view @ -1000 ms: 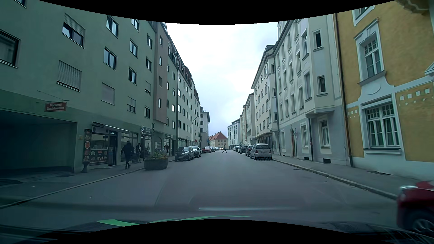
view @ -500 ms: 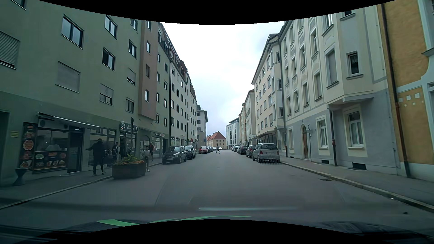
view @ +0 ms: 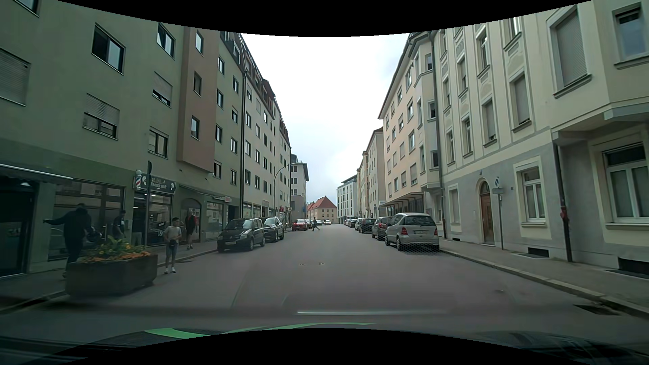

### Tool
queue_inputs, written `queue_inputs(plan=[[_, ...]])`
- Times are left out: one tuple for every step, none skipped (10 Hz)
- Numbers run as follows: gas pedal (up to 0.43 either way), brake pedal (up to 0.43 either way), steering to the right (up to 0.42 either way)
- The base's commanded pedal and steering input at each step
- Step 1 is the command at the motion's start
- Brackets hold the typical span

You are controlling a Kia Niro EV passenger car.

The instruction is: Follow the waypoints while adhering to traffic rules and regulations

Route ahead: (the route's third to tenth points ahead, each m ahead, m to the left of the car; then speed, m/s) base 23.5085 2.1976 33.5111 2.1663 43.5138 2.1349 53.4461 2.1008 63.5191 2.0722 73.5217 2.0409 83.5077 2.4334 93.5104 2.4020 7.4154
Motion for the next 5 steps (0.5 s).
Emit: queue_inputs(plan=[[0.0, 0.0, -0.003], [0.0, 0.0, -0.003], [0.0, 0.0, -0.003], [0.0, 0.0, -0.003], [0.0, 0.0, -0.003]])
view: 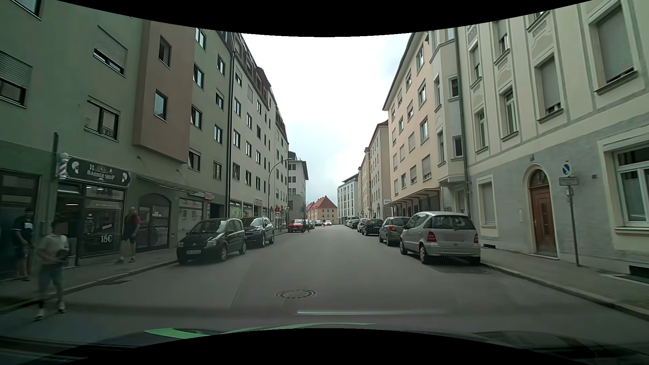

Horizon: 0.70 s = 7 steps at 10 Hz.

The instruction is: Follow the waypoints while adhering to traffic rules and regulations

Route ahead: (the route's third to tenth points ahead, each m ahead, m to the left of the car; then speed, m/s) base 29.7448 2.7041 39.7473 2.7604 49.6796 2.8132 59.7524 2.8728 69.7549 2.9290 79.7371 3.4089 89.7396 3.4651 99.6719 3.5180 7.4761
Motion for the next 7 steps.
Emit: queue_inputs(plan=[[0.0, 0.0, -0.004], [0.0, 0.0, -0.004], [0.0, 0.0, -0.004], [0.0, 0.0, -0.004], [0.0, 0.0, -0.003], [0.0, 0.0, 0.003], [0.0, 0.0, 0.007]])
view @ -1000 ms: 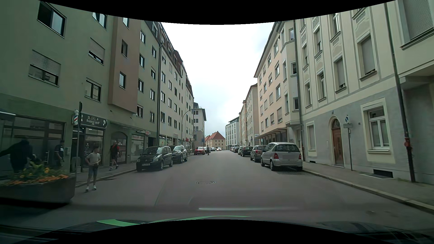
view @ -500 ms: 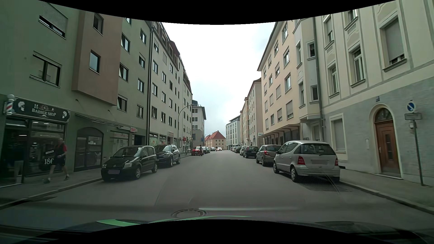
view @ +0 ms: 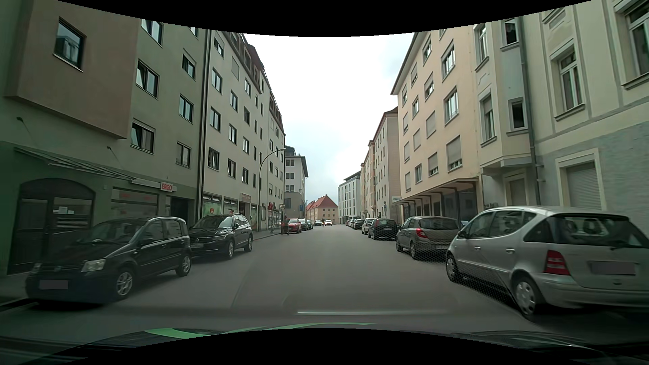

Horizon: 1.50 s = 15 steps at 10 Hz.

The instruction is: Follow the waypoints while adhering to traffic rules and regulations

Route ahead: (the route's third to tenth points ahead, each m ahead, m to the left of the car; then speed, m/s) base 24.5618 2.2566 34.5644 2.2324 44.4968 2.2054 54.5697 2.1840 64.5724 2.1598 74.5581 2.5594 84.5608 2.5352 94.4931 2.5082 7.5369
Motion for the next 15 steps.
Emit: queue_inputs(plan=[[0.0, 0.0, 0.008], [0.0, 0.0, 0.008], [0.0, 0.0, 0.008], [0.0, 0.0, 0.007], [0.0, 0.0, 0.007], [0.0, 0.0, 0.007], [0.0, 0.0, 0.006], [0.0, 0.0, 0.005], [0.0, 0.0, 0.004], [0.0, 0.0, 0.004], [0.0, 0.0, 0.003], [0.0, 0.0, 0.002], [0.0, 0.0, 0.001], [0.0, 0.0, 0.001], [0.0, 0.0, 0.001]])
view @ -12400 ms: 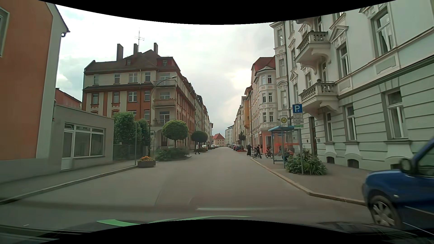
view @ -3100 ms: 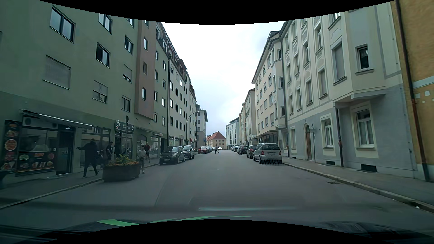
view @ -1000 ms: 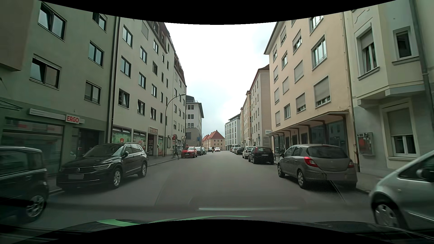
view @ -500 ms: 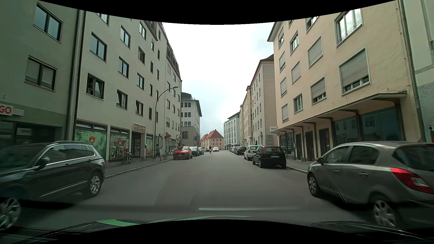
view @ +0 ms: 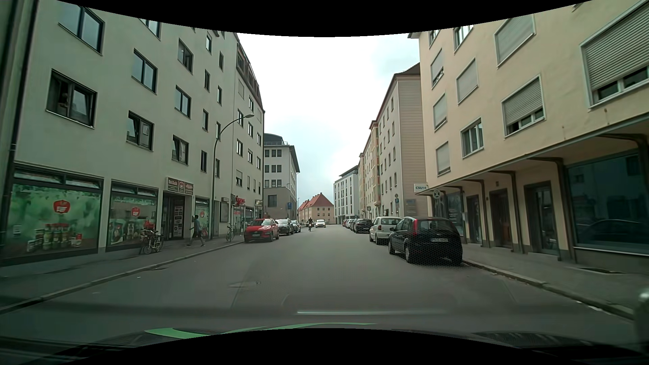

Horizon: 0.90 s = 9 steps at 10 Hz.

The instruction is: Follow the waypoints while adhering to traffic rules and regulations

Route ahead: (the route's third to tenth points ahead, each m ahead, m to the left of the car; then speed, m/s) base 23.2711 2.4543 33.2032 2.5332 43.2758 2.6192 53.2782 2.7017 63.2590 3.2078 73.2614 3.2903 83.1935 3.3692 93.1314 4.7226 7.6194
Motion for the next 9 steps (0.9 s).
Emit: queue_inputs(plan=[[0.0, 0.0, 0.001], [0.0, 0.0, 0.0], [0.0, 0.0, 0.0], [0.0, 0.0, 0.0], [0.0, 0.0, -0.002], [0.0, 0.0, -0.003], [0.0, 0.0, -0.004], [0.0, 0.0, -0.006], [0.0, 0.0, -0.009]])
